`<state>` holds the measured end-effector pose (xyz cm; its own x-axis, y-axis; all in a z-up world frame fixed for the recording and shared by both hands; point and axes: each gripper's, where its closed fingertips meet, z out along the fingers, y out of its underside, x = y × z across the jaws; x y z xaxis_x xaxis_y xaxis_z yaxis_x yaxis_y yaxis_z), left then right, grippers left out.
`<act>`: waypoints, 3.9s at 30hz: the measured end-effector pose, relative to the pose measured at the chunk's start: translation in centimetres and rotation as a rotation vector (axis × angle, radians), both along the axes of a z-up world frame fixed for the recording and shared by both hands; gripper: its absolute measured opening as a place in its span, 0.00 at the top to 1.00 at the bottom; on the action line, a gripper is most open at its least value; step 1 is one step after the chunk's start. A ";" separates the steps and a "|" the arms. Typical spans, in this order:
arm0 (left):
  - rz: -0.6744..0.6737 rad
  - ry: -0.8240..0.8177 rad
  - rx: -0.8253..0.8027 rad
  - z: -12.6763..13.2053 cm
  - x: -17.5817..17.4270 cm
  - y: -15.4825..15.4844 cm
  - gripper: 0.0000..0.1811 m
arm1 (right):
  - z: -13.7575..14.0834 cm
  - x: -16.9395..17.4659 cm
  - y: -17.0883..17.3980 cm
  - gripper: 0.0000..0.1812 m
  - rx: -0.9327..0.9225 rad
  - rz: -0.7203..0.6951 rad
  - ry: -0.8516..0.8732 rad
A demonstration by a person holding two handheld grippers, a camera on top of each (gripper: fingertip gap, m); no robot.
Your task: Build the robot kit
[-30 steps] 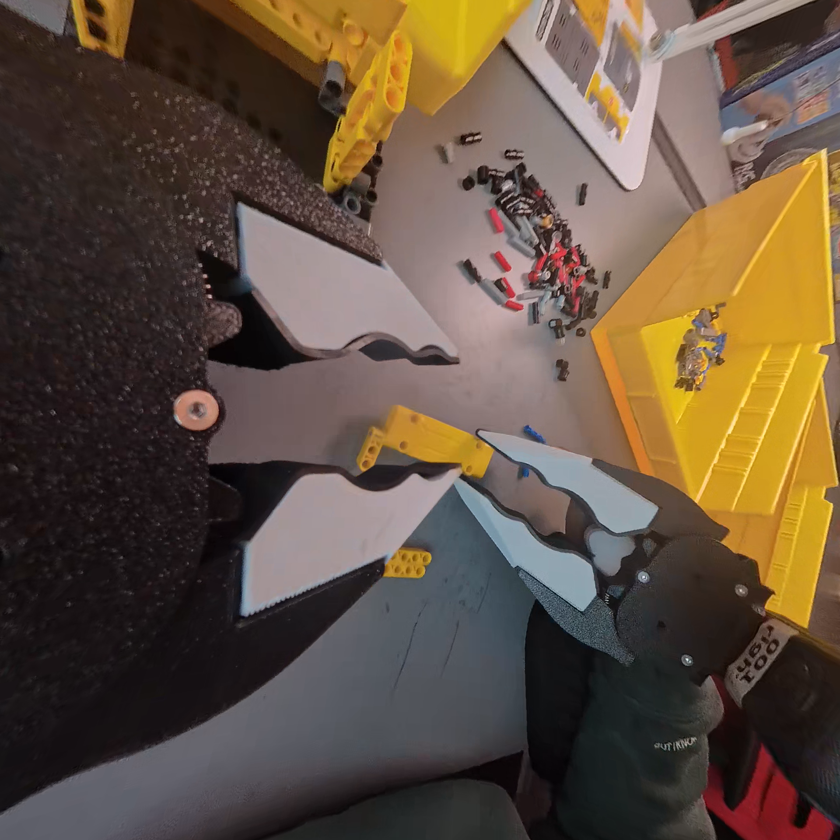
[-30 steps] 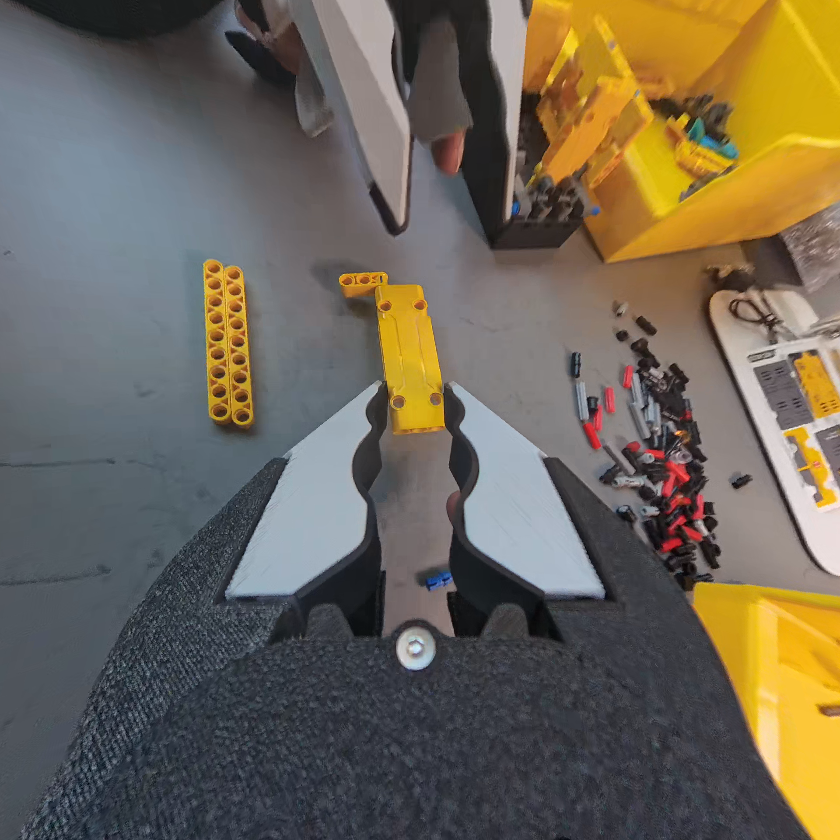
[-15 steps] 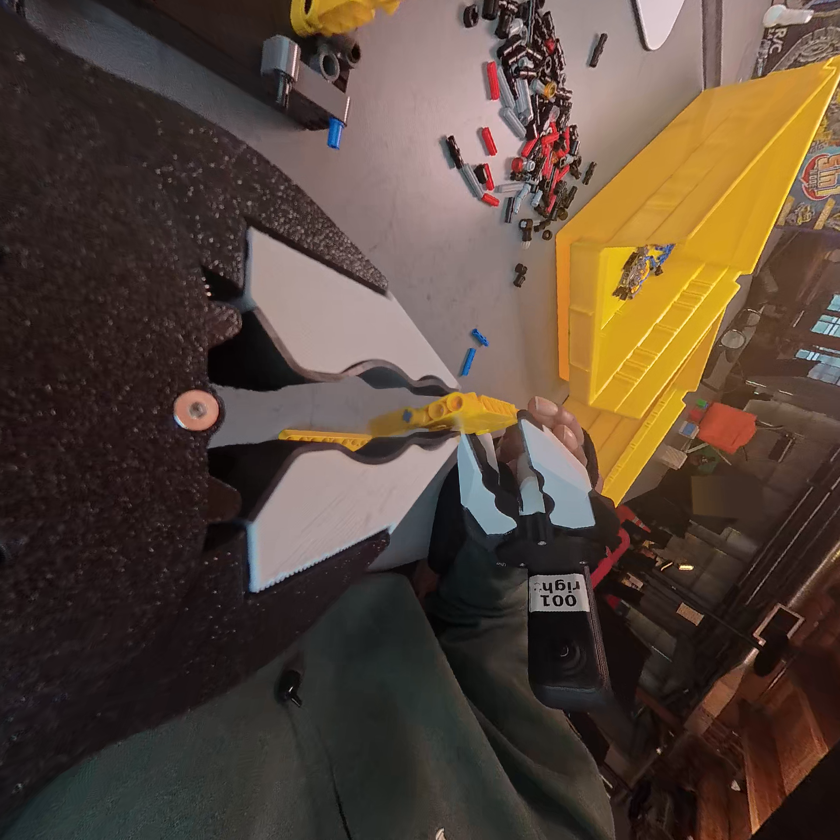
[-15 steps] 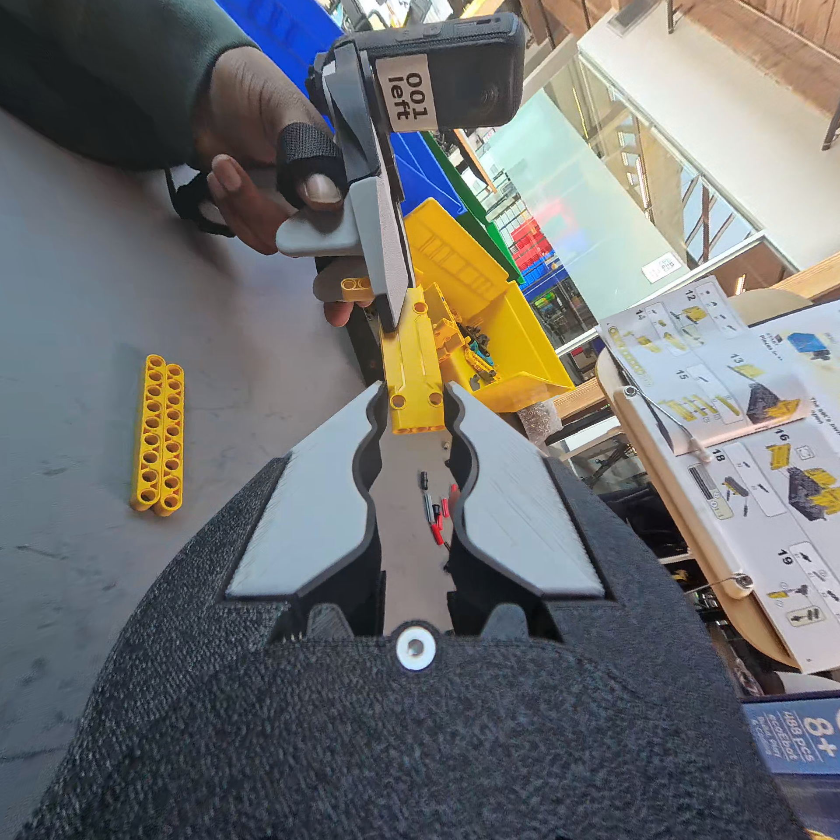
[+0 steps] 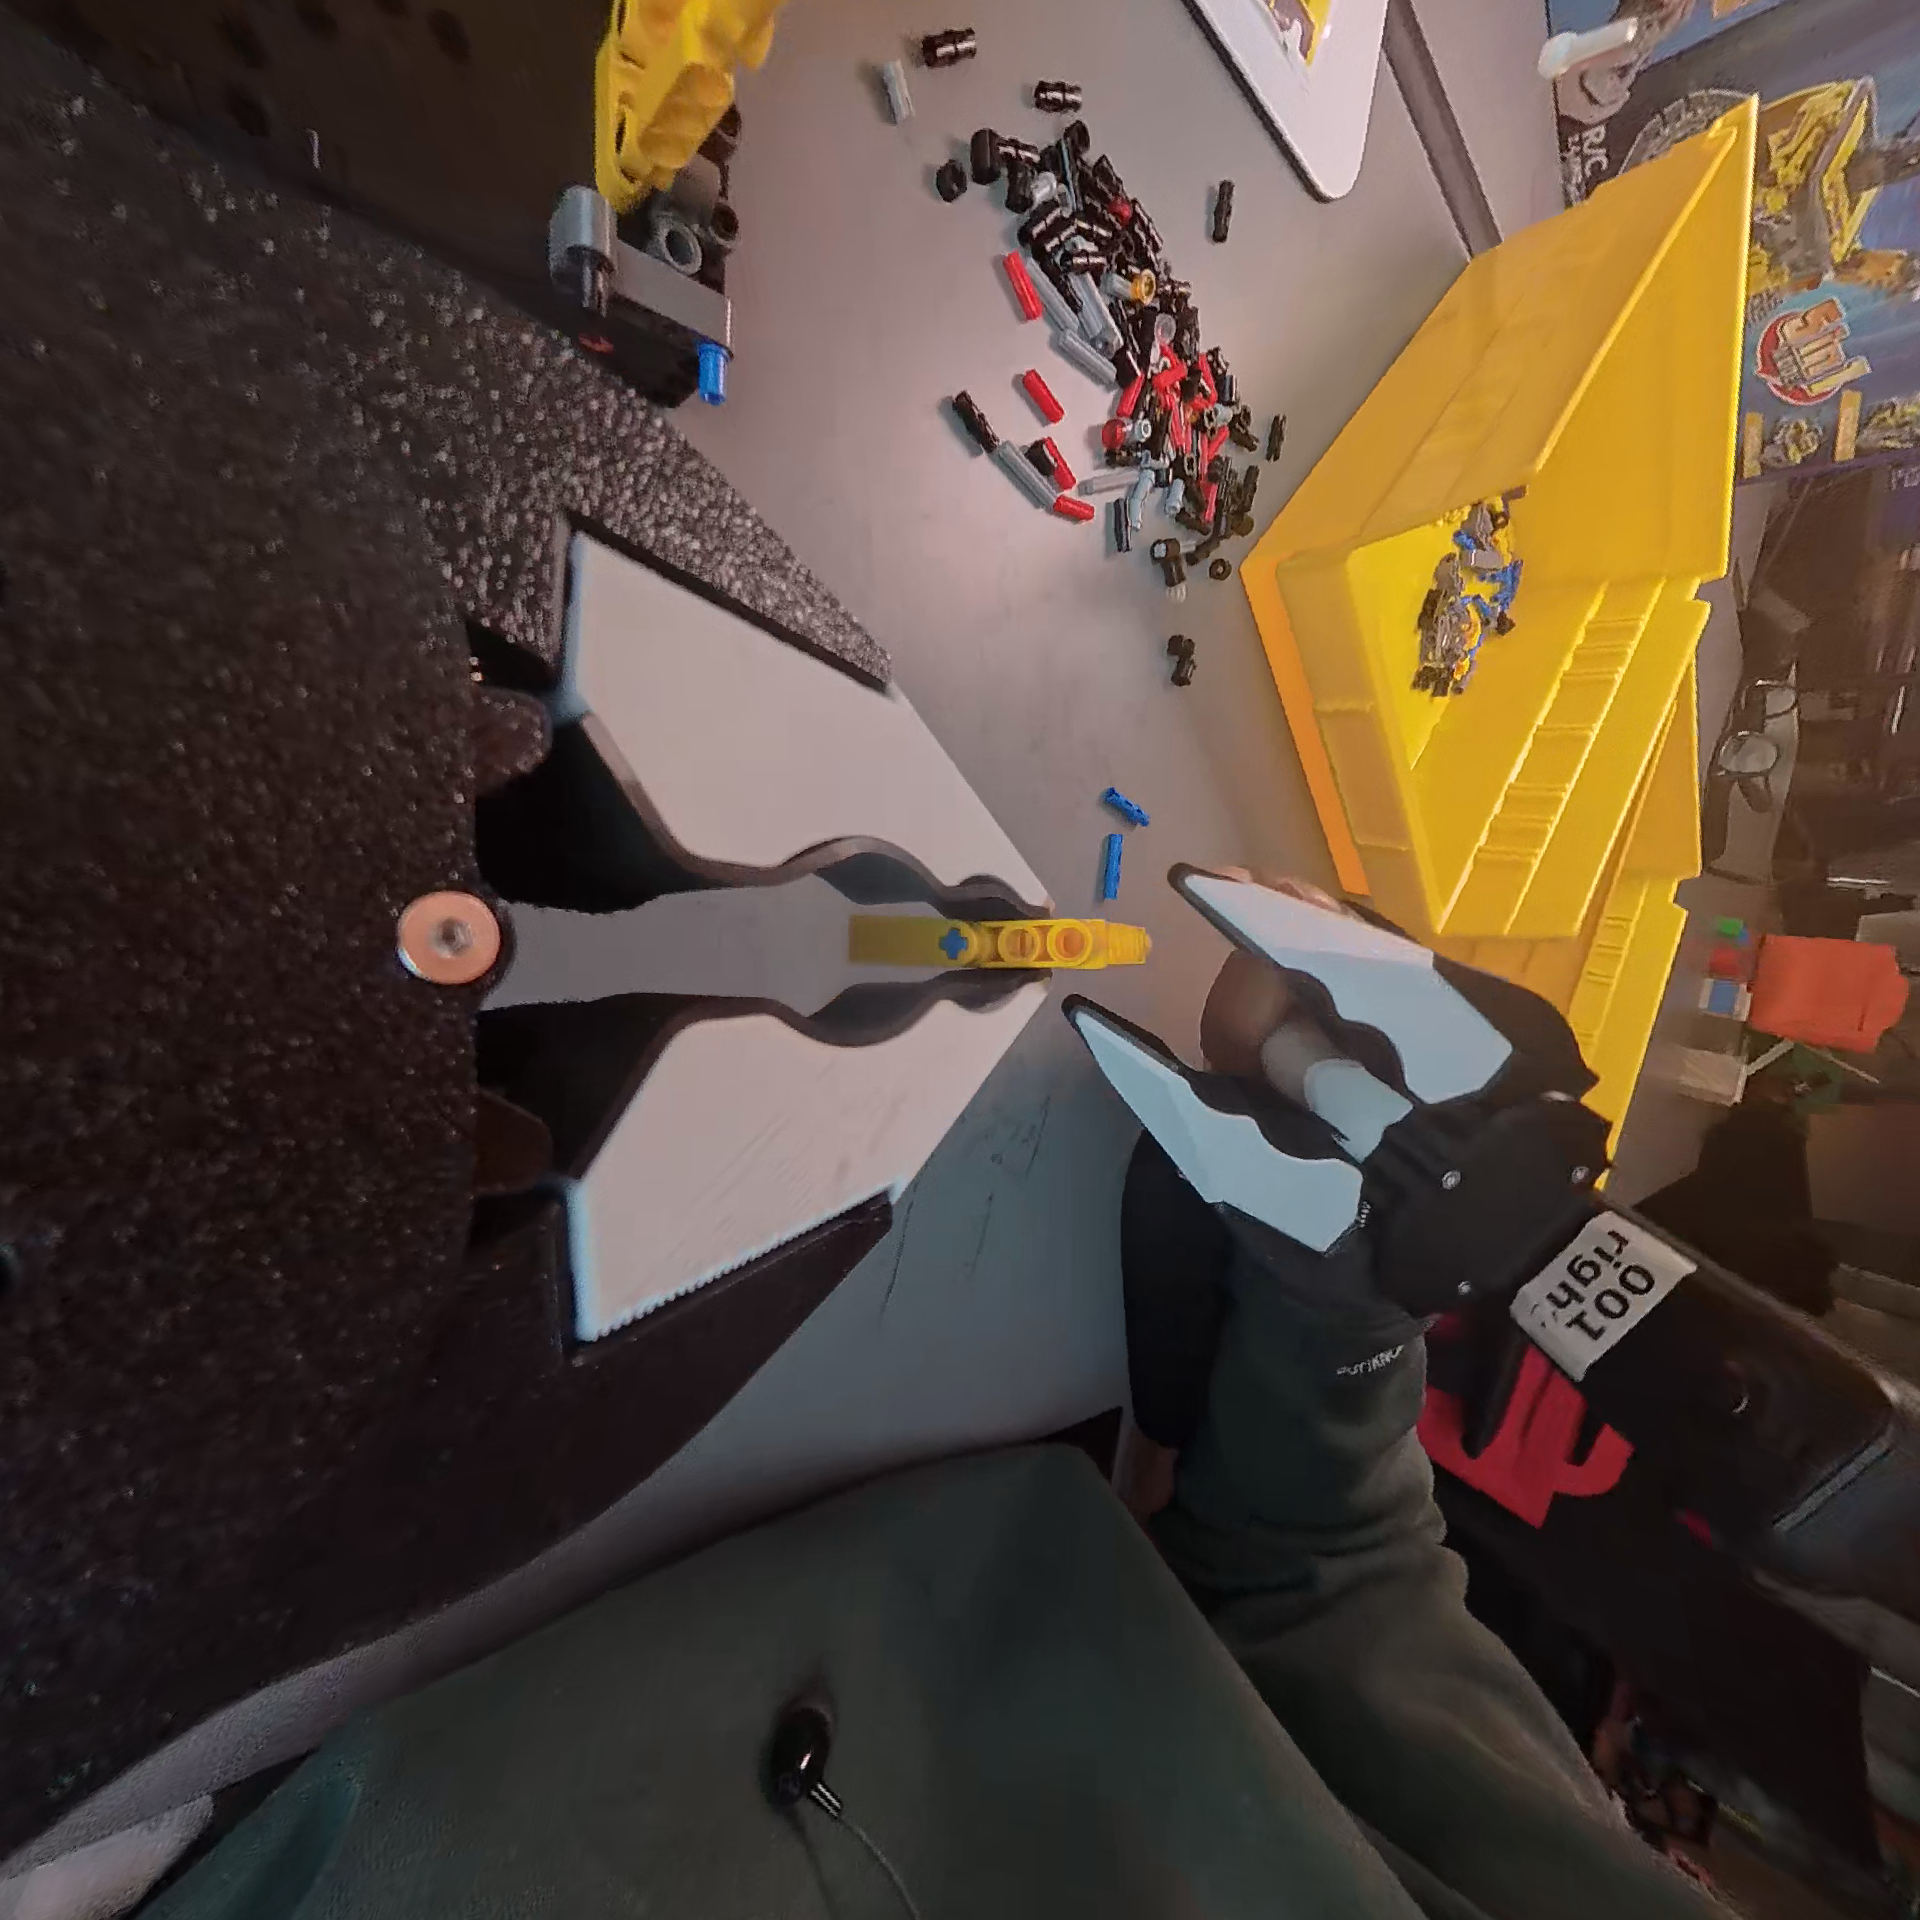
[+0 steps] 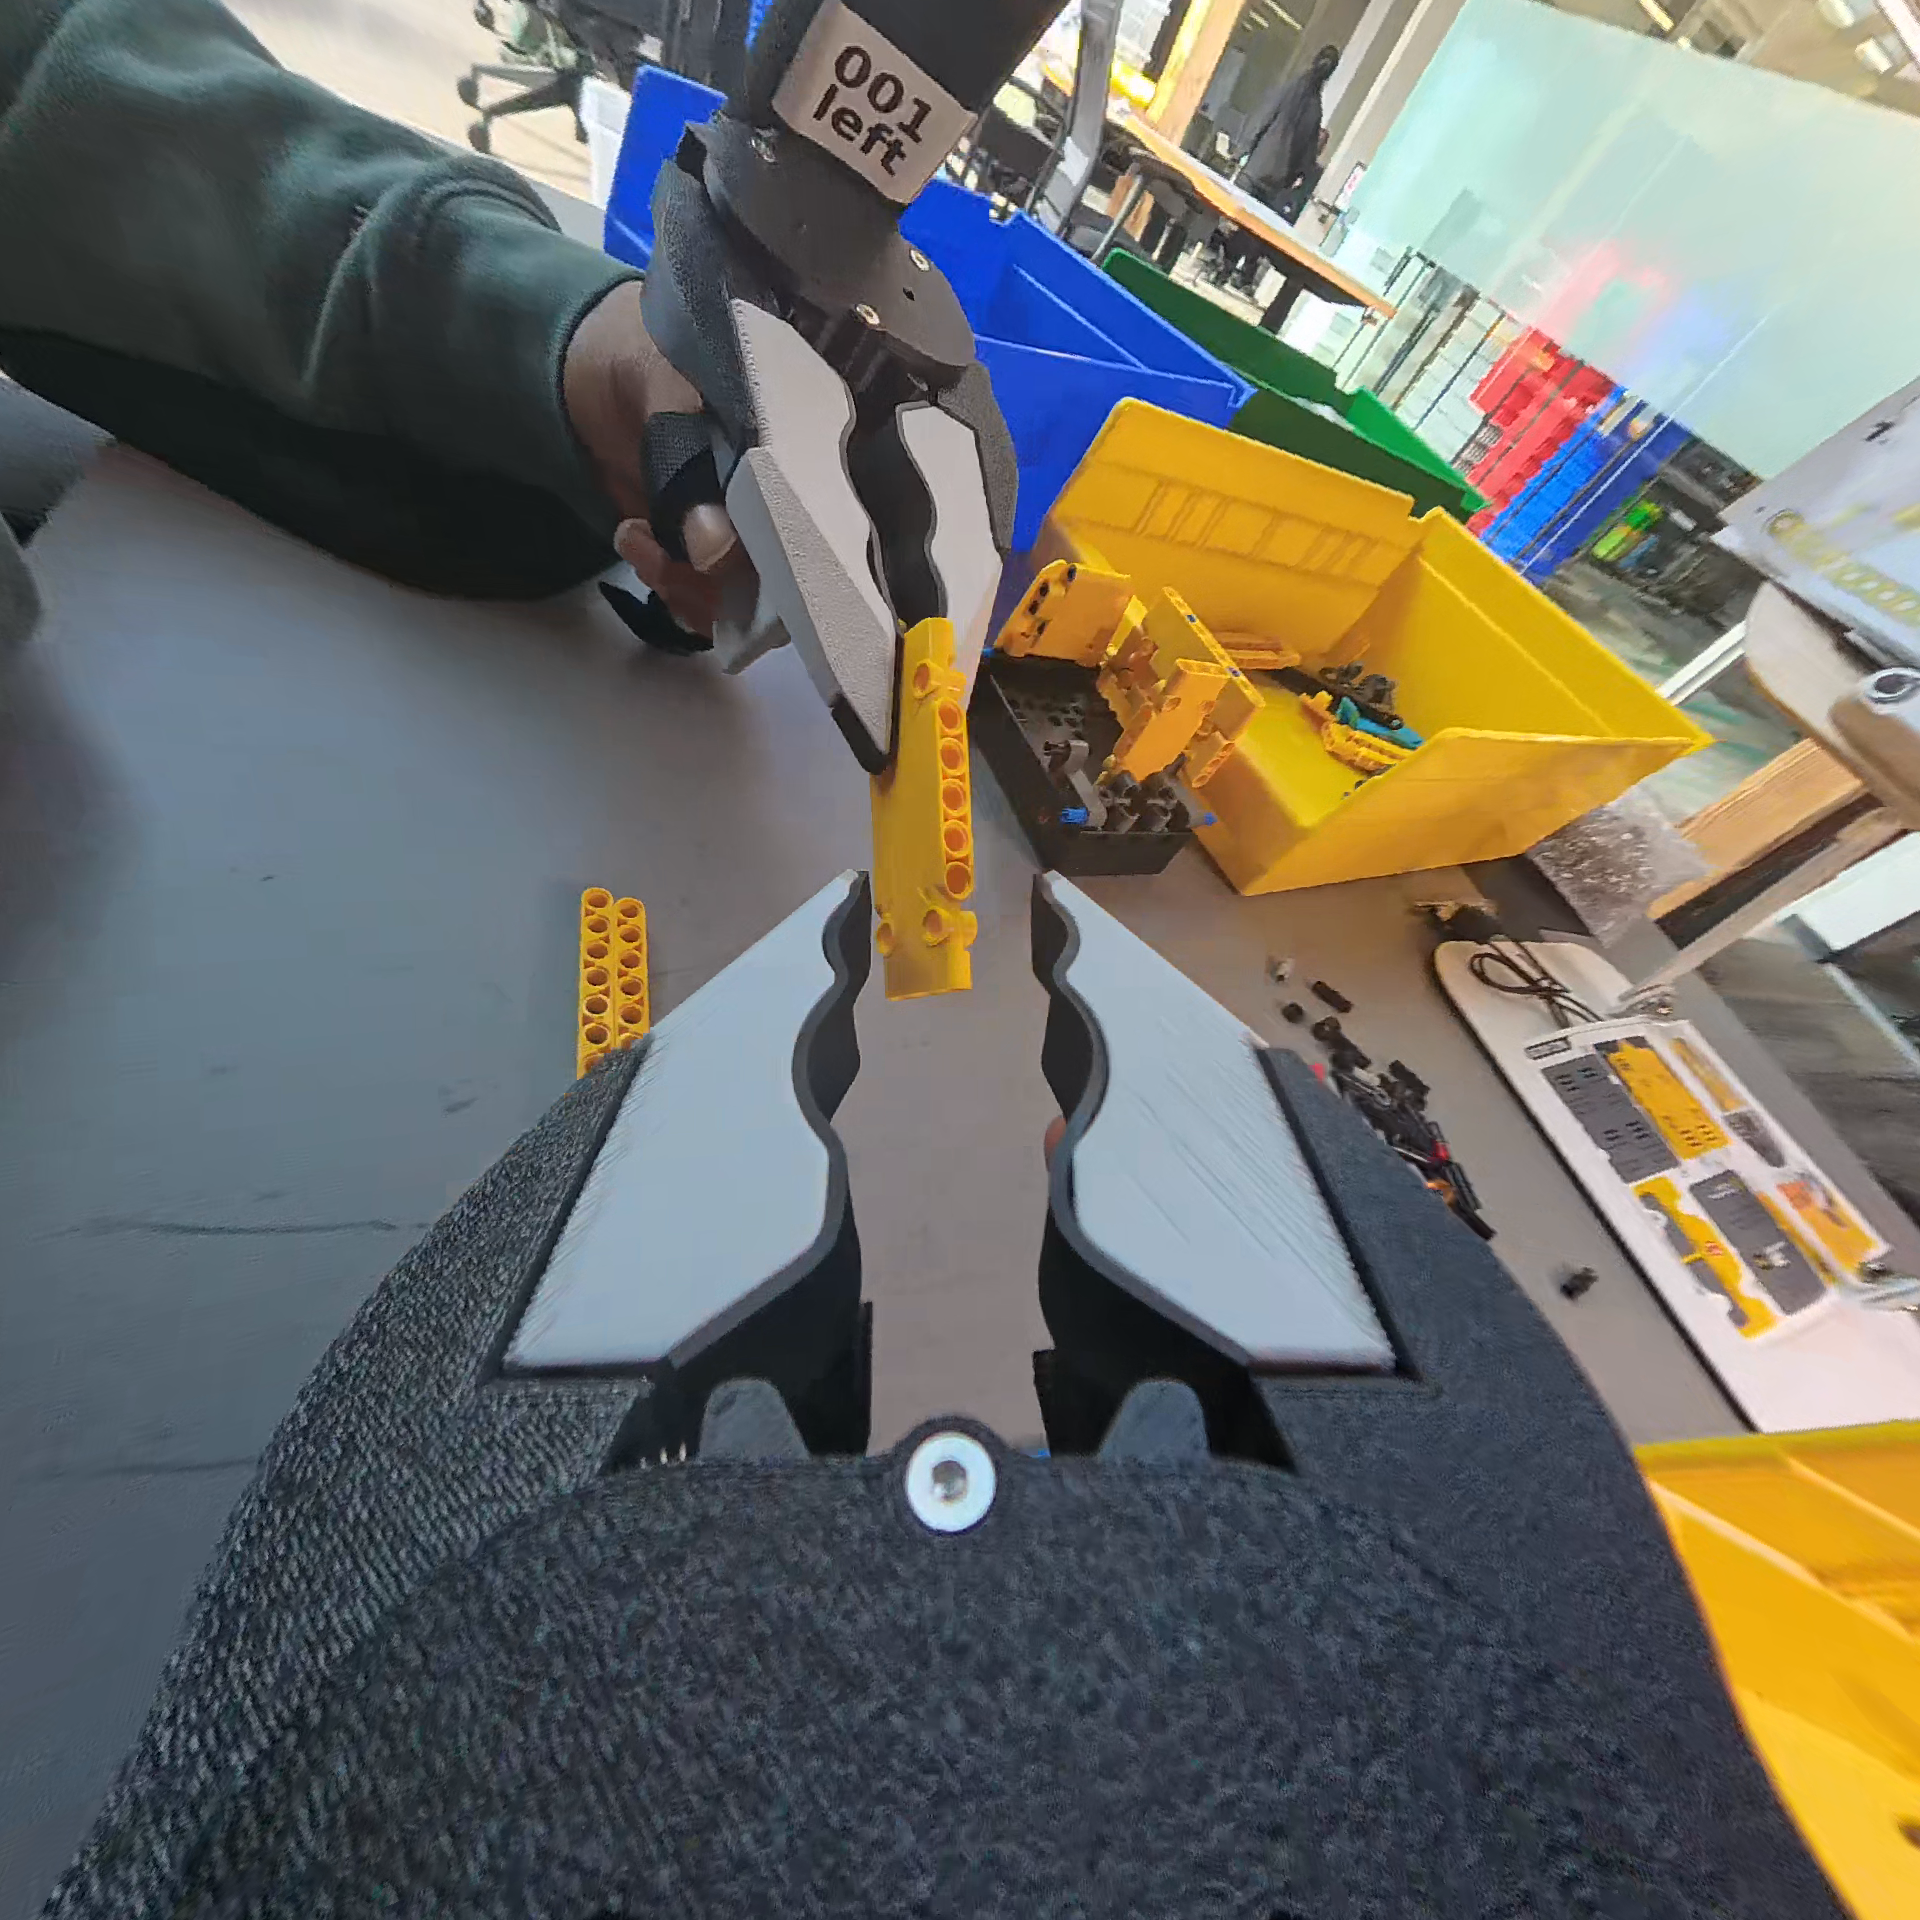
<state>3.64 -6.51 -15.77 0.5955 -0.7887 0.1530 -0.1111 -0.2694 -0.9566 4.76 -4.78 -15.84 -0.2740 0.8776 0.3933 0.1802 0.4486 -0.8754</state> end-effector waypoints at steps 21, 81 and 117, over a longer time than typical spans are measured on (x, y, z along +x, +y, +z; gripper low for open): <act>0.014 0.077 -0.047 -1.6 -0.1 0.1 0.96 | -0.9 1.8 2.8 0.90 -0.094 -0.040 -0.158; 0.003 0.148 -0.411 -6.6 -0.2 -0.6 0.95 | -4.6 2.8 1.5 0.98 -0.231 0.020 -0.372; -0.153 0.132 -0.128 -2.6 3.8 -2.4 1.00 | -3.1 2.3 -3.6 0.98 -0.198 0.206 -0.315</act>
